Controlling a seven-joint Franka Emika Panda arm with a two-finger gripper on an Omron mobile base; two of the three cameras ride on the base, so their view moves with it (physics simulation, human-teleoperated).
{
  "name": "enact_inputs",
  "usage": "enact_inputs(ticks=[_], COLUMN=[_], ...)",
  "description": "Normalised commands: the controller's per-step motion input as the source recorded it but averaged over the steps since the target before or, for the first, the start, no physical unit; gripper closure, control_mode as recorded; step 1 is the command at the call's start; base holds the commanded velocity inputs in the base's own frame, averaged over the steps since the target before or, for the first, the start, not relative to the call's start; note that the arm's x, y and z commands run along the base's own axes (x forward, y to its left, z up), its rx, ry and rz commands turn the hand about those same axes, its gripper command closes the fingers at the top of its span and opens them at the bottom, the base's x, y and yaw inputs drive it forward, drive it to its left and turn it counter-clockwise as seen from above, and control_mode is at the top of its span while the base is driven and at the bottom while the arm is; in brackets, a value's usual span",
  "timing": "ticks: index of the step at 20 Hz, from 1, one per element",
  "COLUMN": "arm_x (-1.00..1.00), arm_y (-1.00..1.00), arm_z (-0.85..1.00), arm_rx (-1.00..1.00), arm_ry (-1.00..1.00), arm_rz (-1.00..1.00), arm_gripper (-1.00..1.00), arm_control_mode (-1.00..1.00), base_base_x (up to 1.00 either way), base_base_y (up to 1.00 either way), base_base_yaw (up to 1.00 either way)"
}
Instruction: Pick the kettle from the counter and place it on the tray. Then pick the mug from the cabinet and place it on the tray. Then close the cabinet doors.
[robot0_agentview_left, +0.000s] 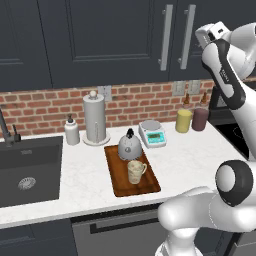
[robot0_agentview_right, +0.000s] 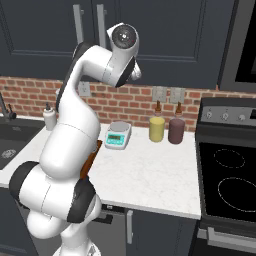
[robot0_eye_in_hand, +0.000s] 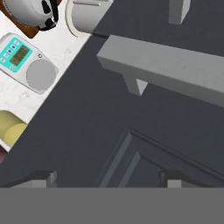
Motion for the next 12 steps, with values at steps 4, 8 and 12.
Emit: enact_inputs(ticks=[4, 8, 12], arm_x=[0.30, 0.31, 0.33], arm_y=[-0.03, 0.00, 0.00], arm_z=[-0.30, -0.33, -0.30], arm_rx=[0.00, 0.00, 0.00], arm_ry=[0.00, 0.00, 0.00], arm_rz=[0.00, 0.00, 0.00], arm_gripper=[-1.00, -1.00, -1.00], arm_control_mode=[-1.00, -1.00, -1.00], base_base_x=[0.00, 0.00, 0.00], base_base_y=[0.00, 0.00, 0.00], base_base_yaw=[0.00, 0.00, 0.00])
